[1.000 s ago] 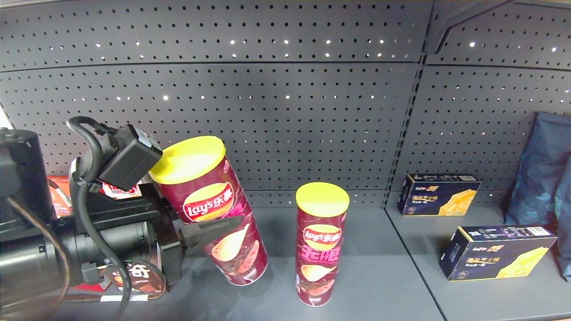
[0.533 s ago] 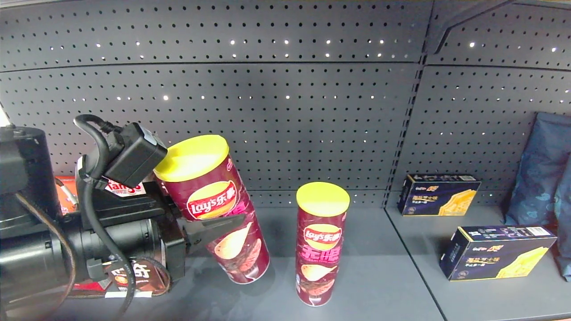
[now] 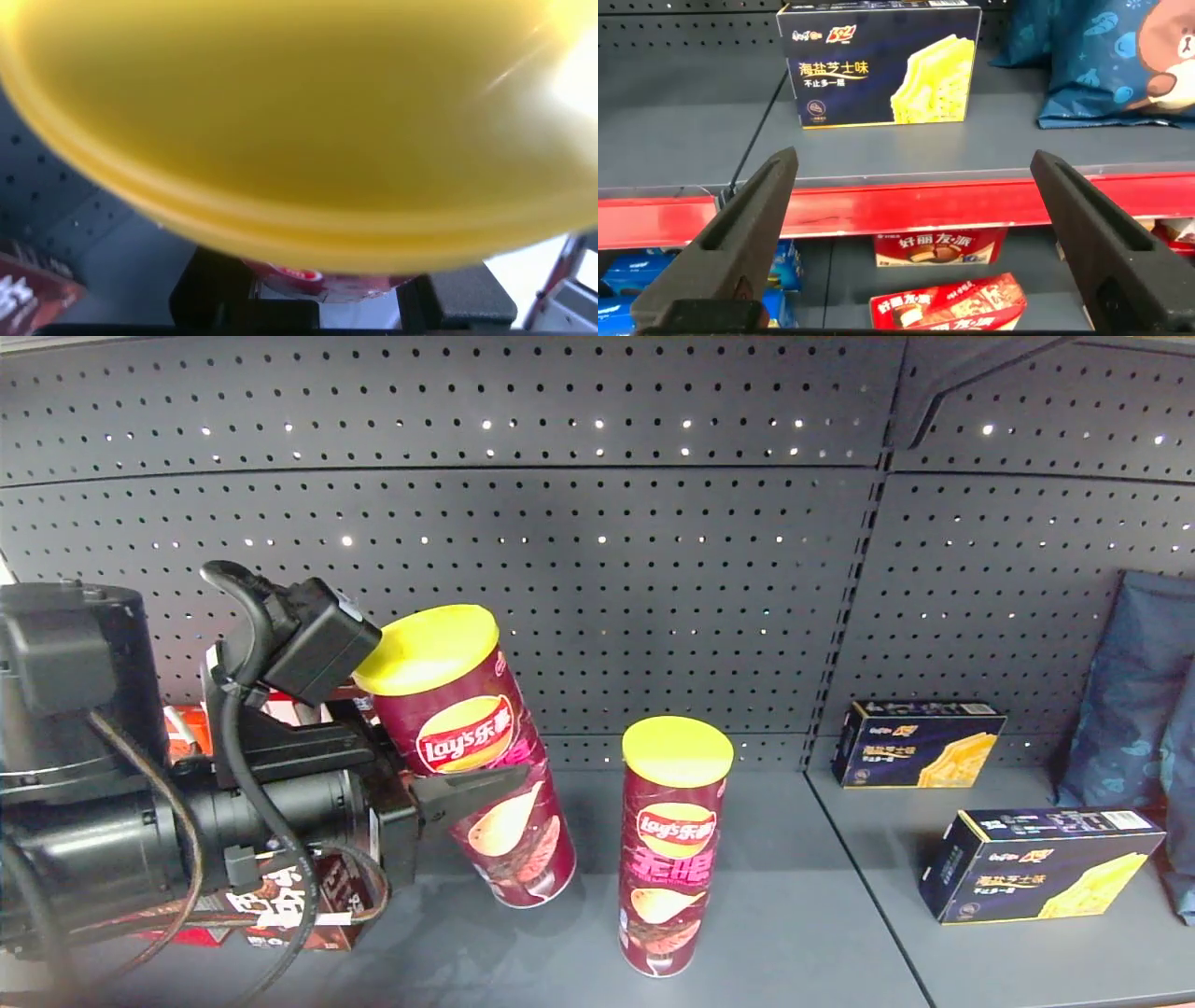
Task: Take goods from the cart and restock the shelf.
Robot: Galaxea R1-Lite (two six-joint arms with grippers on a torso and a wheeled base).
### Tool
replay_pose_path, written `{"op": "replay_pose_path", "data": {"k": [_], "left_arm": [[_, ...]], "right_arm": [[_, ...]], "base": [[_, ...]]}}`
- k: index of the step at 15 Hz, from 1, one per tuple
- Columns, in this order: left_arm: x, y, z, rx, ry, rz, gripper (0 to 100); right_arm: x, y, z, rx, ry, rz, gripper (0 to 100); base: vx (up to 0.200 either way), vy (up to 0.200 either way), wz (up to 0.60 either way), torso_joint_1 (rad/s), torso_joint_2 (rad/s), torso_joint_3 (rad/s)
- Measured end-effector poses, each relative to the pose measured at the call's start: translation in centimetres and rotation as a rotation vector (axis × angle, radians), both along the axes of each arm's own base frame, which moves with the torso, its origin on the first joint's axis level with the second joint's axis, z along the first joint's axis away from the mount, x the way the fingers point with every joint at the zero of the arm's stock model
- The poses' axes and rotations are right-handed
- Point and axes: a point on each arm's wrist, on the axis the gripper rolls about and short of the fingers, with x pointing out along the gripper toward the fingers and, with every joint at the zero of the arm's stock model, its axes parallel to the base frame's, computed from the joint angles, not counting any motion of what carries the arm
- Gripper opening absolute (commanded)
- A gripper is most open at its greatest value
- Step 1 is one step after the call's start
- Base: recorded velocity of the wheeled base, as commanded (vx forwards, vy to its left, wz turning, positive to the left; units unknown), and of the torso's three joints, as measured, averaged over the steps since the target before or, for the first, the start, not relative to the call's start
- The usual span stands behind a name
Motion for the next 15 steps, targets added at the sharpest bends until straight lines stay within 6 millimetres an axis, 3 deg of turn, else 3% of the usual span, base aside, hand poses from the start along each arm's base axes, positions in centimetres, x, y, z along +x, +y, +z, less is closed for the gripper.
{"op": "replay_pose_path", "data": {"k": [5, 8, 15], "left_arm": [[3.6, -0.8, 0.1, 0.064, -0.083, -0.006, 0], [7.2, -0.6, 0.2, 0.089, -0.109, -0.095, 0], [13.4, -2.2, -0.2, 0.161, 0.025, -0.171, 0]], "right_arm": [[0.0, 0.0, 0.0, 0.0, 0.0, 0.0, 100], [0.0, 0.0, 0.0, 0.0, 0.0, 0.001, 100], [0.0, 0.0, 0.0, 0.0, 0.0, 0.0, 100]], "base": [[0.0, 0.0, 0.0, 0.0, 0.0, 0.0], [0.0, 0.0, 0.0, 0.0, 0.0, 0.0], [0.0, 0.0, 0.0, 0.0, 0.0, 0.0]]}}
